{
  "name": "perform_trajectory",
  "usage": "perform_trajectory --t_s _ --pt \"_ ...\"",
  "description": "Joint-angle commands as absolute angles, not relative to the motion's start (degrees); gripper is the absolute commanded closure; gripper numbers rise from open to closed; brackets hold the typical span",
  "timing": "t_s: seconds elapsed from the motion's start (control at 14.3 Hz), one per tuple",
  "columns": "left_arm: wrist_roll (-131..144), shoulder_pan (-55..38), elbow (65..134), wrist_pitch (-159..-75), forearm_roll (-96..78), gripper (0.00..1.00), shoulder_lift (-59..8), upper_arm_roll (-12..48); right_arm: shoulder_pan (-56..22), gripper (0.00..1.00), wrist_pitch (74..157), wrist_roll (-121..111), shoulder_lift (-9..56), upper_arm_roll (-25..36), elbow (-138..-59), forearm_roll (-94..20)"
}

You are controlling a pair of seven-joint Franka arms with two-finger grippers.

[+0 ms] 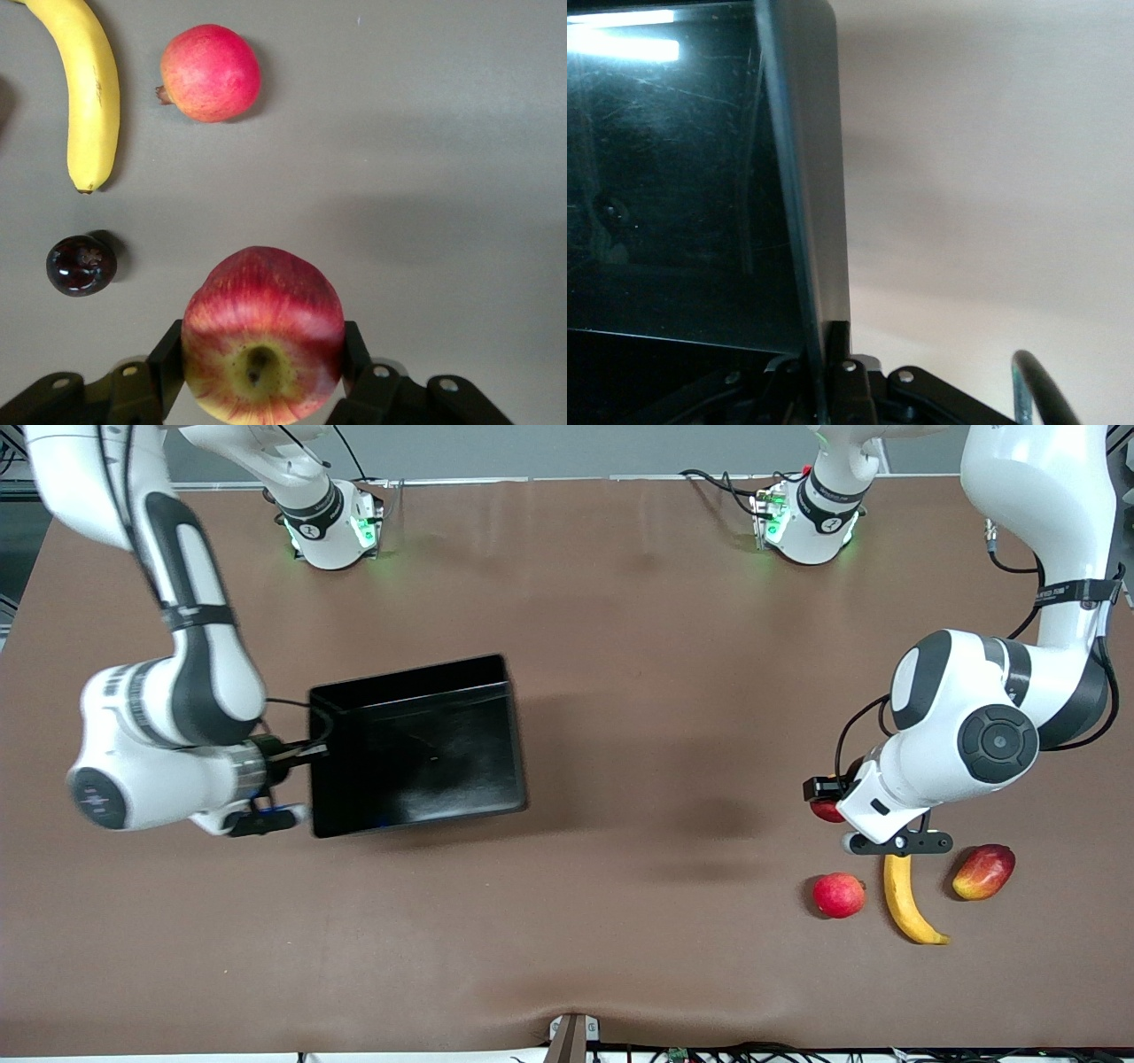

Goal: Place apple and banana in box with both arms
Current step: 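Lift the apple with the left gripper while the right gripper pushes the box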

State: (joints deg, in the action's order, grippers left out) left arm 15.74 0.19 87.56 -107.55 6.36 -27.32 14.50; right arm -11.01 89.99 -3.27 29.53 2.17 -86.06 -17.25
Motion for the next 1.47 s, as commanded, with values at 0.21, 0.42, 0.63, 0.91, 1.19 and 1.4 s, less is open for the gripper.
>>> perform_trajectory --t_s 0.21,0.42,0.63,0.91,1.19,1.4 --pt "14.9 -0.8 86.7 -106.2 6.5 1.00 -27.5 14.9 -24.2 1.00 100.3 15.3 29.4 2.7 -86.6 -19.8" --pt "15.6 -0.9 86.8 -106.2 6.2 1.00 -27.3 16.1 -30.8 1.00 108.7 25.1 32.9 2.7 -86.6 -19.9" --pt "16.0 -0.9 86.7 -106.1 5.8 1.00 -27.2 17.0 -34.6 1.00 114.9 29.5 36.7 2.7 -86.5 -22.9" --pt "20.3 -1.1 86.7 -106.1 5.8 1.00 -27.2 19.2 -38.1 1.00 120.2 28.8 41.1 2.7 -86.0 -25.7" --pt "27.3 -1.2 86.5 -106.7 5.7 1.00 -28.1 22.8 -37.6 0.00 119.7 29.3 41.6 2.8 -84.0 -24.6" --pt "31.9 -1.4 85.7 -107.0 5.8 1.00 -29.5 25.3 -38.9 0.00 118.6 28.5 41.0 3.0 -80.9 -17.0"
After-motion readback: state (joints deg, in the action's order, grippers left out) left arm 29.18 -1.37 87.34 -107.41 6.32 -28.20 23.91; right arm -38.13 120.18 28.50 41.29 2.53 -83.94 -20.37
